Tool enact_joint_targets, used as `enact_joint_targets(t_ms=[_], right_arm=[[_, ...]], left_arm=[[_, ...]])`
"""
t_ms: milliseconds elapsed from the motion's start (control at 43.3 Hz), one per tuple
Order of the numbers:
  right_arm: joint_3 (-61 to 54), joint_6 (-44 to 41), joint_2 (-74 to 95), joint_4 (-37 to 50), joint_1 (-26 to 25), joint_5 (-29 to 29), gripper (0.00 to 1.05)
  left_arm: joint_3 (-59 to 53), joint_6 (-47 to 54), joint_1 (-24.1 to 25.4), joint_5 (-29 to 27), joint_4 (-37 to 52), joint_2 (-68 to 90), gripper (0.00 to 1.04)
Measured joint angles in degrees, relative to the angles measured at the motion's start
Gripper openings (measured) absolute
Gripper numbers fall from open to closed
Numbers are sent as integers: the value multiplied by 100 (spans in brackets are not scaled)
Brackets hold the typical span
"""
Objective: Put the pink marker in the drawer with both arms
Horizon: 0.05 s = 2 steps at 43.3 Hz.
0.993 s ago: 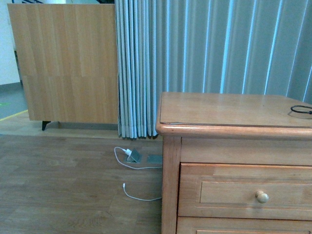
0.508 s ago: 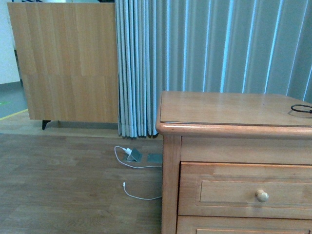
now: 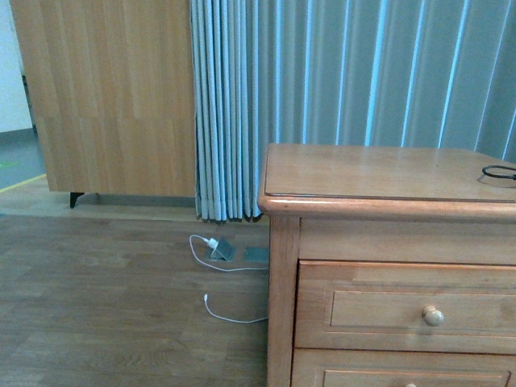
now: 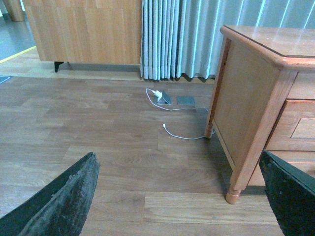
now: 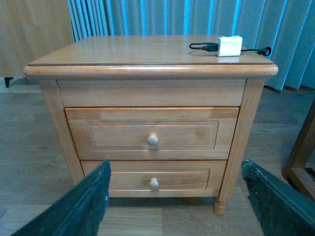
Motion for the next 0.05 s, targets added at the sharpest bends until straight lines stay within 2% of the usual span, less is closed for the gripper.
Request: enact_joint_targets(t_ms=[46], right_arm=[[0,-2,0,0,0,2,87]], left_arm=[[0,0,0,0,0,0,99]])
